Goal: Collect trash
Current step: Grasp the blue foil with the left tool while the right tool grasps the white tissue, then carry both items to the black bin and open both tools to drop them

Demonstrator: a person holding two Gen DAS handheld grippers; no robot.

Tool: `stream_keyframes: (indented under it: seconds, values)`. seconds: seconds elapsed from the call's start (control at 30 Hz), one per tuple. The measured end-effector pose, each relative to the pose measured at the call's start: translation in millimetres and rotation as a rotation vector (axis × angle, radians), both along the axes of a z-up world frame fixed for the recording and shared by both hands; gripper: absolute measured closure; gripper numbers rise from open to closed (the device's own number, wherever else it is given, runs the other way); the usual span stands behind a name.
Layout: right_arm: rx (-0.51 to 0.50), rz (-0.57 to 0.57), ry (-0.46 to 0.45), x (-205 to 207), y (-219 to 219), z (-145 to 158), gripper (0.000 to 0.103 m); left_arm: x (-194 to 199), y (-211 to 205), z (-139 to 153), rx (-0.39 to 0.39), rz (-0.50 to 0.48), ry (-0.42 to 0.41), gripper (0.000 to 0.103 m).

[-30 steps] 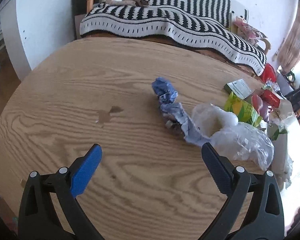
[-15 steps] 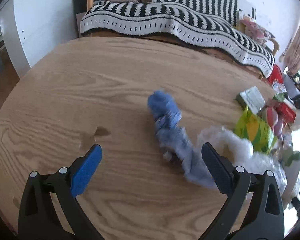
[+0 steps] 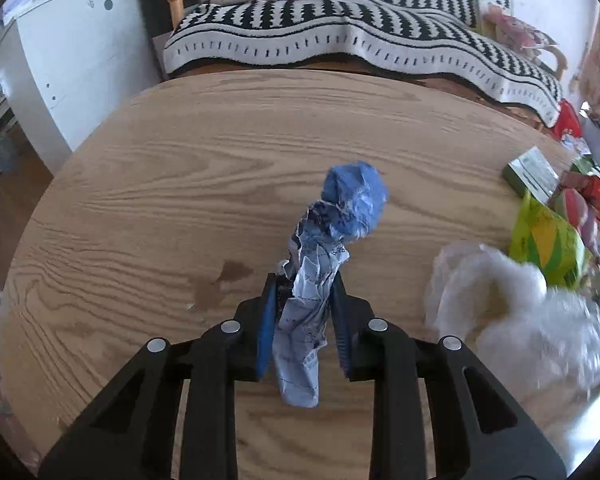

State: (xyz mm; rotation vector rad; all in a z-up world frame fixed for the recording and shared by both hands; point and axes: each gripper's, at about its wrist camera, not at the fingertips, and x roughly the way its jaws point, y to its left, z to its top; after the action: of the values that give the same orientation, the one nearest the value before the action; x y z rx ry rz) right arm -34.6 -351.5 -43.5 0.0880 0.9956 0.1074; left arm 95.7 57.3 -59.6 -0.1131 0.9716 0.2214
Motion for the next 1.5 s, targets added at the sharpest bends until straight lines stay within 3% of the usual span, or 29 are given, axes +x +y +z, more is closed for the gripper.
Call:
stream_keyframes:
  seconds: [0.3, 0.53, 0.67, 0.87, 1.1, 1.17, 1.2, 1.27, 1.37, 1.5]
  values:
    - [0.0, -0.132, -0.065, -19.0, -21.9, 8.7, 0.083, -45.2, 2.1, -0.2, -0.122, -0.031, -0.012, 0.082]
    - [-0.031, -0.171, -0.169, -33.7, -20.3, 24.4, 0.083, -61.2, -8.2, 1.1, -0.131, -0.028, -0.028, 0.082]
    - [-0.05, -0.152, -0.188, -31.0, -11.3, 27.3, 0.083, -65.4, -14.2, 3.5, -0.094, -0.044, -0.037, 0.081]
    - [-0.108, -0.111, -0.199, -25.6, 2.2, 26.8, 0.083, -65.3, -10.5, 3.4, -0.121, -0.045, -0.032, 0.081]
    - [-0.049, -0.15, -0.213, -26.0, -8.5, 29.0, 0.083, -72.7, -13.0, 18.1, -0.096, -0.038, -0.084, 0.081]
    - [-0.029, -0.16, -0.262, -32.7, -11.5, 40.1, 0.083, -84.9, -17.9, 31.4, -0.172, -0.019, -0.124, 0.081]
    - [-0.011, -0.17, -0.283, -36.7, -14.0, 47.2, 0.083, -94.5, -29.6, 39.2, -0.233, -0.046, -0.14, 0.081]
    - [0.051, -0.187, -0.334, -53.2, -22.3, 66.2, 0.083, -110.8, -58.0, 51.3, -0.281, -0.119, -0.156, 0.081]
    - [0.103, -0.189, -0.415, -97.8, -40.5, 101.8, 0.083, -131.1, -103.8, 69.0, -0.322, -0.242, -0.162, 0.081]
    - [0.129, -0.191, -0.443, -155.2, -76.9, 132.3, 0.083, -165.1, -185.2, 100.4, -0.367, -0.443, -0.169, 0.081]
